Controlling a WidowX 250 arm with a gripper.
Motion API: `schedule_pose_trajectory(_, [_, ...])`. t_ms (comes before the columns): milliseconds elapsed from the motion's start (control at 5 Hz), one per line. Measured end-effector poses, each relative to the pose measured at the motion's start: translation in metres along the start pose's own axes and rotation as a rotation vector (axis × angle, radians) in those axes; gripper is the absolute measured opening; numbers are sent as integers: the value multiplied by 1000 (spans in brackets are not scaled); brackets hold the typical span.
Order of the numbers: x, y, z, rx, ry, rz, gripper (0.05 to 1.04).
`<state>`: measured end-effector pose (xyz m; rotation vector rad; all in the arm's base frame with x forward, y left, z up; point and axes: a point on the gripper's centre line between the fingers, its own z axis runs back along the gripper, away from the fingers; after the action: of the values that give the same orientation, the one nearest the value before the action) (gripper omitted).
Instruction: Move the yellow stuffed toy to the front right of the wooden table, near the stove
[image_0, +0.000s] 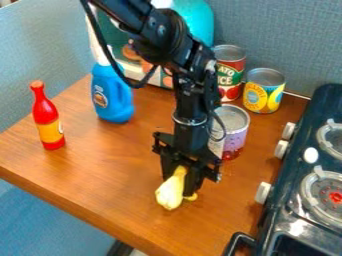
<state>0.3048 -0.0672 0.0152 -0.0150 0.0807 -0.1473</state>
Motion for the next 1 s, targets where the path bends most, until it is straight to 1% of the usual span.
schedule_pose_trajectory(200, [-1,0,-2,4,-8,8,564])
schedule_pose_trajectory(400, [-3,-2,-1,-14,-9,-4,697])
schedule_pose_trajectory(600, [-14,-5,-1,-41,-4,-3,953])
schedule_pose_trajectory(800, [-21,-4,2,-64,4,5,1001])
schedule_pose_trajectory(1000, [-24,-2,22,-92,-40,11,1001])
